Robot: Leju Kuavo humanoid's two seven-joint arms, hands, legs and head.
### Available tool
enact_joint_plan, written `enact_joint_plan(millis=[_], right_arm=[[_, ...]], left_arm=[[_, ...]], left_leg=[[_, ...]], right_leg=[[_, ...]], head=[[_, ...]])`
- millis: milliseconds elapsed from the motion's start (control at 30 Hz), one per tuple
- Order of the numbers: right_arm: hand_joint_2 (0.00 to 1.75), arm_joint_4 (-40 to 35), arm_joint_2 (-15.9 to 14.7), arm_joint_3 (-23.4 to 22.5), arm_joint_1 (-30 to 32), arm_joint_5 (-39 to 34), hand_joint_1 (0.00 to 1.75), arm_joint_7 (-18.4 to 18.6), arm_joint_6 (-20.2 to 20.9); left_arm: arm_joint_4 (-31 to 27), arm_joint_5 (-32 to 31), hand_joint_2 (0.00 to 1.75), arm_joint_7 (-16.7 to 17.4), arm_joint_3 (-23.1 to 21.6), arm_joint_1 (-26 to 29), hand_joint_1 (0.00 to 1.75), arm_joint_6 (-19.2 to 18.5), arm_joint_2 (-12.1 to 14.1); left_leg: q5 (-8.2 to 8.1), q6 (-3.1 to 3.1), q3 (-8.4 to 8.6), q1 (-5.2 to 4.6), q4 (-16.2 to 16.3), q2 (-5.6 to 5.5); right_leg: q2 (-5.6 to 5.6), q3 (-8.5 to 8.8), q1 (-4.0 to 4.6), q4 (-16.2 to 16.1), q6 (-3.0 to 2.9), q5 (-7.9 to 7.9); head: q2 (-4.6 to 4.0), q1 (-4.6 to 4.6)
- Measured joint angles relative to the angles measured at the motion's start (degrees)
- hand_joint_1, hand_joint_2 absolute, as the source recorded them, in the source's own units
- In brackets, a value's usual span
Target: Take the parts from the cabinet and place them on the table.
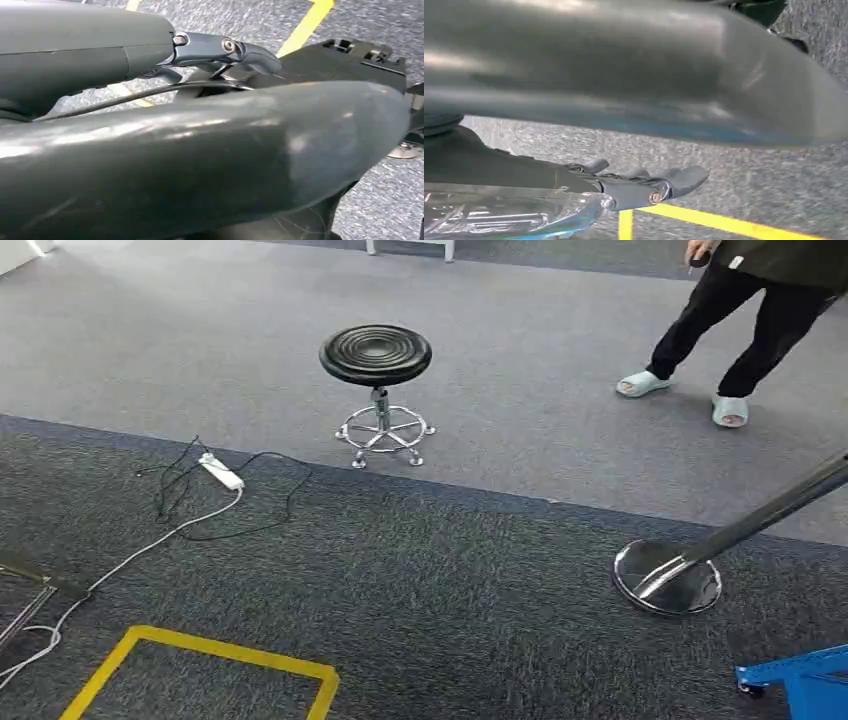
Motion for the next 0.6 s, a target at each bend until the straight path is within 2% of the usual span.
enact_joint_plan(millis=[33, 67, 100, 133, 167, 200, 233, 267, 300, 333, 433, 467, 500, 533, 600], right_arm=[[0.0, 0.0, 0.0, 0.1, -0.1, 0.0, 0.0, 0.0, 0.0], [0.0, 0.0, 0.0, 0.1, -0.1, 0.0, 0.0, 0.0, 0.1], [0.0, 0.0, 0.0, 0.1, -0.1, 0.0, 0.0, 0.0, 0.1], [0.0, 0.0, 0.0, 0.1, 0.0, 0.0, 0.0, 0.0, 0.0], [0.0, 0.0, 0.0, 0.1, 0.0, 0.0, 0.0, 0.1, 0.0], [0.0, 0.0, 0.0, 0.1, 0.0, 0.0, 0.0, 0.1, 0.0], [0.0, 0.0, 0.0, 0.1, 0.0, 0.0, 0.0, 0.0, 0.0], [0.0, 0.0, 0.0, 0.1, 0.0, 0.0, 0.0, 0.1, 0.0], [0.0, 0.0, 0.0, 0.2, -0.1, 0.0, 0.0, 0.0, 0.0], [0.0, 0.0, 0.0, 0.3, -0.1, 0.0, 0.0, 0.0, 0.1], [0.0, 0.0, 0.0, 0.4, -0.1, 0.3, 0.0, -0.1, 0.2], [0.0, 0.0, 0.0, 0.4, -0.1, 0.6, 0.0, -0.3, 0.3], [0.0, 0.0, 0.0, 0.4, -0.1, 1.1, 0.0, -0.4, 0.7], [0.0, 0.0, 0.0, 0.4, -0.1, 1.5, 0.0, -0.8, 1.0], [0.0, 0.0, 0.0, 0.5, -0.1, 2.2, 0.0, -1.0, 1.2]], left_arm=[[0.0, 0.0, 0.0, 0.0, 0.0, 0.0, 0.0, 0.0, 0.0], [0.0, 0.0, 0.0, 0.0, 0.0, 0.0, 0.0, 0.0, 0.0], [0.0, 0.0, 0.0, 0.0, 0.0, 0.0, 0.0, 0.0, 0.0], [0.0, 0.0, 0.0, 0.0, 0.0, 0.0, 0.0, 0.0, 0.0], [0.0, 0.0, 0.0, 0.0, 0.0, 0.0, 0.0, 0.0, 0.0], [0.0, 0.0, 0.0, 0.0, 0.0, 0.0, 0.0, 0.0, 0.0], [0.0, 0.0, 0.0, 0.0, 0.0, 0.0, 0.0, 0.0, 0.0], [0.0, 0.0, 0.0, 0.0, 0.0, 0.0, 0.0, 0.0, 0.0], [0.0, 0.0, 0.0, 0.0, 0.0, 0.0, 0.0, 0.0, 0.1], [-0.1, 0.0, 0.0, 0.0, -0.1, 0.0, 0.0, 0.0, 0.1], [-0.2, 0.0, 0.0, 0.0, -0.1, -0.1, 0.0, 0.0, 0.2], [-0.3, 0.0, 0.0, 0.0, -0.1, -0.1, 0.0, 0.0, 0.2], [-0.3, 0.0, 0.0, 0.0, -0.1, -0.1, 0.0, 0.0, 0.2], [-0.3, 0.0, 0.0, 0.0, -0.1, 0.0, 0.0, 0.0, 0.3], [-0.3, 0.0, 0.0, 0.0, -0.2, 0.0, 0.0, 0.1, 0.3]], left_leg=[[-0.11, 0.19, 0.12, -0.09, 0.0, 0.92], [-0.22, 0.3, 0.23, -0.19, 0.0, 1.65], [-0.37, 0.29, 0.29, -0.22, 0.0, 2.49], [-0.53, 0.22, 0.44, -0.21, 0.0, 3.27], [-0.78, 0.1, 0.7, -0.19, 0.0, 4.03], [-1.08, -0.04, 1.05, -0.15, 0.0, 4.8], [-1.45, -0.28, 1.58, -0.08, 0.0, 5.5], [-1.91, -0.54, 2.21, -0.02, 0.0, 6.24], [-2.38, -1.02, 2.5, -0.36, 0.0, 6.65], [-2.8, -1.32, 2.75, -0.5, 0.1, 7.04], [-2.71, -2.25, 3.59, -0.33, -0.9, 8.43], [-3.21, -2.83, 4.05, -0.05, -0.9, 8.09], [-4.24, -2.85, 3.7, -0.03, 0.4, 5.51], [-6.03, -2.78, 1.92, -0.08, 3.8, 4.34], [-9.67, -2.75, -3.73, -0.12, 13.0, 3.39]], right_leg=[[-2.35, -2.1, -0.25, 4.4, 0.51, -2.65], [-3.32, -4.34, -0.49, 9.1, 0.81, -4.99], [-3.84, -6.51, -0.81, 13.4, 1.04, -6.74], [-4.08, -7.82, -1.04, 15.9, 1.27, -7.13], [-4.2, -7.57, -1.25, 15.2, 1.46, -6.09], [-4.43, -5.92, -1.46, 12.3, 1.57, -4.1], [-5.14, -3.18, -1.56, 7.2, 1.6, -1.51], [-6.85, -0.05, -1.55, 1.6, 1.62, 0.74], [-9.84, 1.45, -1.06, -1.1, 1.45, 0.49], [-8.86, 1.9, -1.26, -1.4, 0.77, 0.72], [-7.1, 1.42, -0.71, -1.4, -0.36, 0.4], [-6.27, 1.98, -1.19, -2.1, -0.97, 0.68], [-5.74, 2.33, -1.21, -2.4, -1.18, 0.62], [-5.15, 2.48, -1.21, -2.5, -1.5, 0.63], [-3.72, 2.54, -1.13, -2.5, -1.8, 0.5]], head=[[0.0, 0.11], [0.0, 0.04], [0.0, 0.09], [0.0, 0.06], [0.0, 0.09], [0.0, 0.06], [0.0, 0.06], [0.0, 0.09], [0.0, 0.19], [0.0, -0.13], [0.0, -0.07], [0.02, -0.2], [0.0, -0.44], [0.0, -0.74], [0.0, -0.94]])
